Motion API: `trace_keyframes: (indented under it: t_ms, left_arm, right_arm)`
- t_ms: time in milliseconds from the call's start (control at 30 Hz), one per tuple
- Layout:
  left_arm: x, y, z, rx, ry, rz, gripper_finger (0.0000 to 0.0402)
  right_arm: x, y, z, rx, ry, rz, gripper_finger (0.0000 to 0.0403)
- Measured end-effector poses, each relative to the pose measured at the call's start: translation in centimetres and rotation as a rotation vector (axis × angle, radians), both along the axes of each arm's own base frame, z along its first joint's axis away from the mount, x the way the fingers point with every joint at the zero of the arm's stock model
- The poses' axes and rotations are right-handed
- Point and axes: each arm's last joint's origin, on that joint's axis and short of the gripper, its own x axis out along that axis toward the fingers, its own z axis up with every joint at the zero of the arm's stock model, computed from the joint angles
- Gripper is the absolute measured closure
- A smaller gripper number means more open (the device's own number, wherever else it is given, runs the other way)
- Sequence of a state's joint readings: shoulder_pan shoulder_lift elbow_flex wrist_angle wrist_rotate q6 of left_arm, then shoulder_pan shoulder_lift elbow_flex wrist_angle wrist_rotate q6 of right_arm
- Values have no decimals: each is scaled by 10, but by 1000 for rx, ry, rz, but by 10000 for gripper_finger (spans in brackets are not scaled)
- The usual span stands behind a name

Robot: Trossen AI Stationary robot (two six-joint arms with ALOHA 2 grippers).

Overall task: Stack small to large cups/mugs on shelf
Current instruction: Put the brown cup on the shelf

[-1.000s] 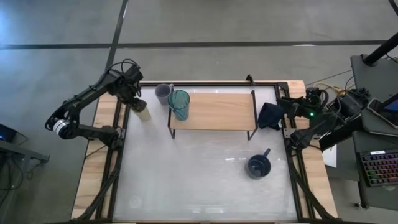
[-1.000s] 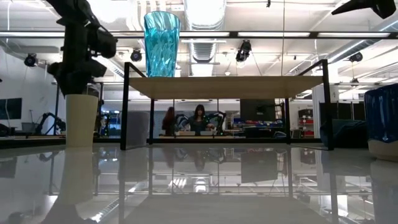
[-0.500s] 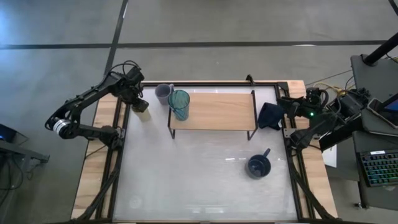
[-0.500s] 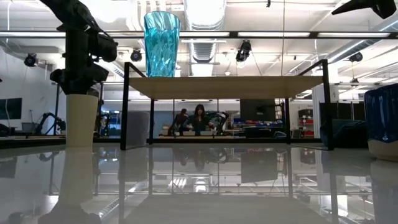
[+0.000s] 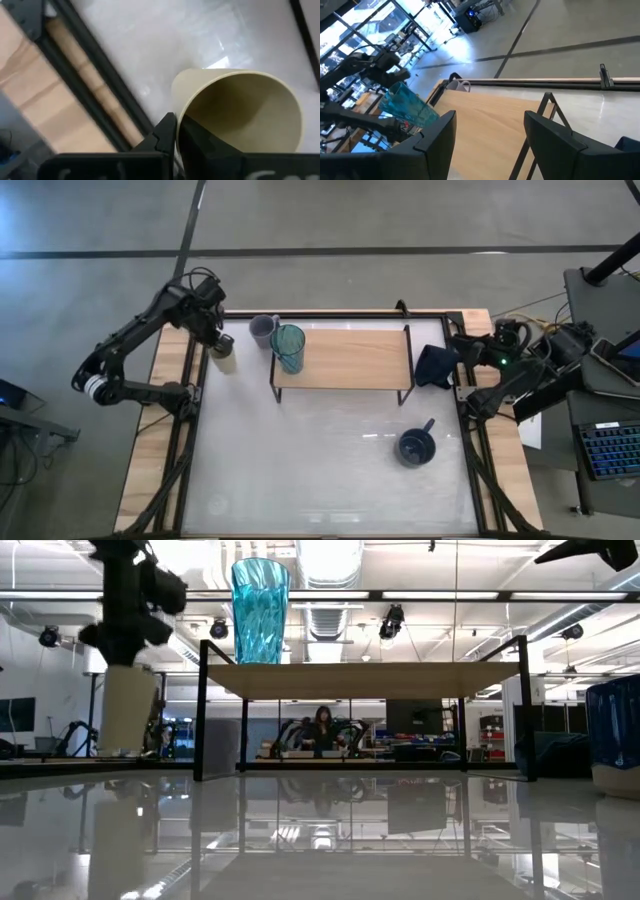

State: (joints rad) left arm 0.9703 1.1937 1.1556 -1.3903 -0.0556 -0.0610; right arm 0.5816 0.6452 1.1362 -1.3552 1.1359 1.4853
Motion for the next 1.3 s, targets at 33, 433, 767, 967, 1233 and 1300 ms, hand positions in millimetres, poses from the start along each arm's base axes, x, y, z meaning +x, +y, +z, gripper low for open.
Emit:
trace_keyframes:
  t_ms: [33,433,767,967,1233,1300]
  left_arm:
    - [-1,-3,9,-8,-6,8,401]
    - [-1,-48,126,108,-415,40,401]
    - [17,-44,170,402,-448,136,401]
    - [69,-19,176,417,-498,45,401]
    - [129,10,191,426,-551,-94,402]
    - [145,16,184,392,-578,-141,402]
  right_arm:
    - [-1,-1,0,-4,-7,-6,177]
    - [-13,-9,2,-29,-29,-11,177]
    - [-14,-10,2,-56,-20,-11,177]
    - [-9,-7,2,-59,-6,-4,177]
    - [2,1,1,-81,37,2,177]
    - [4,2,0,-84,45,4,177]
